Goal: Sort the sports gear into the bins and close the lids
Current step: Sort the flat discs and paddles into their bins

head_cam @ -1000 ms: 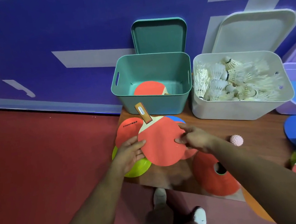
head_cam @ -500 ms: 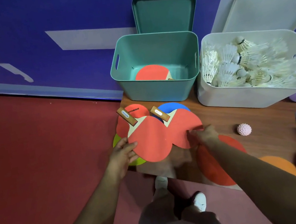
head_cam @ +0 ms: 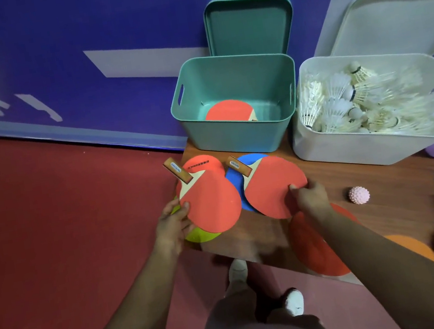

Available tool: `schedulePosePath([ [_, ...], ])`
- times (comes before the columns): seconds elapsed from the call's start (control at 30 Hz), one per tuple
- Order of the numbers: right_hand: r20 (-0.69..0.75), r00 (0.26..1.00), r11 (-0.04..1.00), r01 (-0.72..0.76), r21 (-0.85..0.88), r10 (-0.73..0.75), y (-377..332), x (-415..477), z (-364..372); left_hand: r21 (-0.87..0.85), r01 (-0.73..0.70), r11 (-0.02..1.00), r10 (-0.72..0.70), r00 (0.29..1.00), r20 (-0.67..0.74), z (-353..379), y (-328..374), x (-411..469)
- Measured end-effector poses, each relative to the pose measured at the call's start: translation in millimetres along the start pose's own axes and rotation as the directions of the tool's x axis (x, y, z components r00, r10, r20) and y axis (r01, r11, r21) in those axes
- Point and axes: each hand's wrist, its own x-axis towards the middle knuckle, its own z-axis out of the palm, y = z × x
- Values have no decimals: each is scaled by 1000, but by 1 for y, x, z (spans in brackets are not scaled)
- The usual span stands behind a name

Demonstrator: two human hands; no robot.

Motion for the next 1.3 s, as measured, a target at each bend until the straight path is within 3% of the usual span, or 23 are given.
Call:
schedulePosePath([
  [0.17, 220, 970, 924, -171, 341, 98, -6, -21, -9, 30, -6, 1000, 7, 1000, -13, 16, 10, -12],
  [0.3, 345, 934, 850, -254, 462, 92, -23, -45, 0, -51, 9, 999, 1, 985, 174, 43, 16, -30],
  [0.4, 329, 944, 859, -184, 478, 19, -37, -54, 1, -131, -9, 991, 48, 953, 300, 63, 18, -46],
  [0.47, 293, 951, 899, -39, 435, -101, -44, -54, -2, -154, -23, 988, 78, 931, 358, 72, 19, -54],
  [0.63, 236, 914, 918, 251, 308, -329, -63, -61, -24, -270, -8, 963, 113, 920, 374, 84, 22, -70],
  [0.83, 342, 885, 888, 149, 434, -316, -86, -61, -30, -238, -101, 966, 201, 872, 447, 88, 46, -73],
  [0.97, 290, 894, 858, 172, 485, -343, -112, -54, -21, -134, -161, 978, 207, 847, 490, 92, 80, -63],
  [1.1, 303, 912, 809, 51, 585, -276, -139, -55, 8, -139, -201, 970, 244, 842, 482, 110, 120, -40],
  [1.17, 322, 907, 861, 80, 502, -272, -151, -46, 18, -106, -267, 958, 286, 857, 428, 116, 144, -22],
  [1.23, 286, 904, 938, 255, 235, -317, -172, -32, 26, 24, -353, 935, 322, 876, 358, 117, 175, 3],
  [1.27, 226, 890, 916, 402, 20, -395, -185, -24, 30, 124, -402, 907, 348, 882, 317, 118, 192, 17],
  [1.3, 174, 843, 826, 535, -179, -509, -198, -15, 33, 226, -445, 866, 373, 878, 300, 118, 210, 31],
])
